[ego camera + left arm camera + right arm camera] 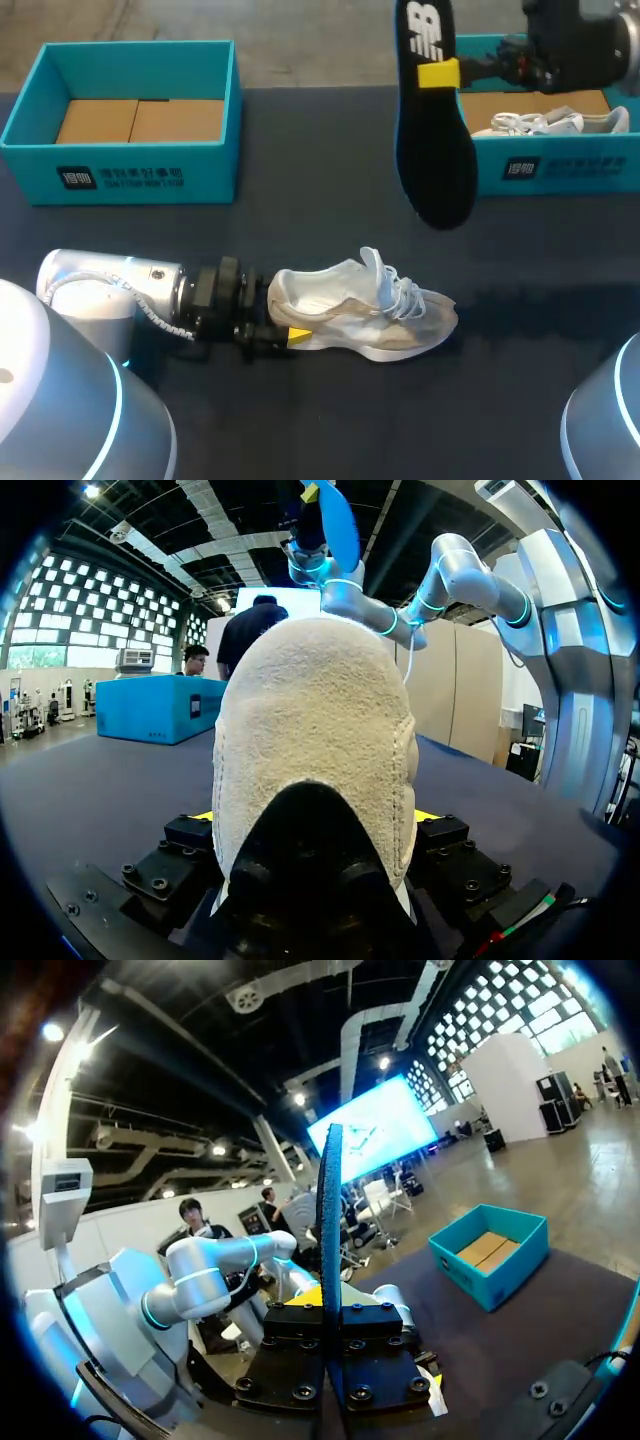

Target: Take the shoe out of the shoebox, open the shoe tongue, remove and reinsert the insole, then place the shoe into the shoebox

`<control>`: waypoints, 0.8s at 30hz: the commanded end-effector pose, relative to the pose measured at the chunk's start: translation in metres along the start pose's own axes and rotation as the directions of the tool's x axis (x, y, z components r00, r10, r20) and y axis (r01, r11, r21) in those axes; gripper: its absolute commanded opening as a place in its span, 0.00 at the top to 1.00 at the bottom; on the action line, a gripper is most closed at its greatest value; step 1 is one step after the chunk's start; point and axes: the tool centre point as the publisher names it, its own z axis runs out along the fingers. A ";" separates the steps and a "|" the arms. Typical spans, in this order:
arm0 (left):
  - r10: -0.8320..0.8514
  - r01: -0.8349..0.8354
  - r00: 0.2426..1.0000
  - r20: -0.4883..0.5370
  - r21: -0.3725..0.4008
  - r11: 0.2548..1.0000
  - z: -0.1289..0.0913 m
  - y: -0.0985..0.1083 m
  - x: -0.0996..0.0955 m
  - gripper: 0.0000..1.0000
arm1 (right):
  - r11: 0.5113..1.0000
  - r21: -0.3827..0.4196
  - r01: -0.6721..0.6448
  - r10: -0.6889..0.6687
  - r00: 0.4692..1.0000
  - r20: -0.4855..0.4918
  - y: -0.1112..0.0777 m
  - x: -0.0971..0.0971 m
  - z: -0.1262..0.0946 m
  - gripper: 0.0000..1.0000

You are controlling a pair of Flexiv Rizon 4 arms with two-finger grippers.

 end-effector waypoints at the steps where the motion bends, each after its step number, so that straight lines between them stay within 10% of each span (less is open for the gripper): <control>1: -0.001 0.001 1.000 0.000 -0.001 1.000 0.000 -0.001 0.000 1.00 | 0.999 -0.040 0.007 -0.006 1.000 0.016 -0.016 0.025 -0.017 1.00; 24: -0.001 0.001 1.000 0.000 -0.001 1.000 0.000 -0.001 0.000 1.00 | 0.995 -0.050 -0.085 0.088 0.994 0.065 -0.024 0.071 -0.018 1.00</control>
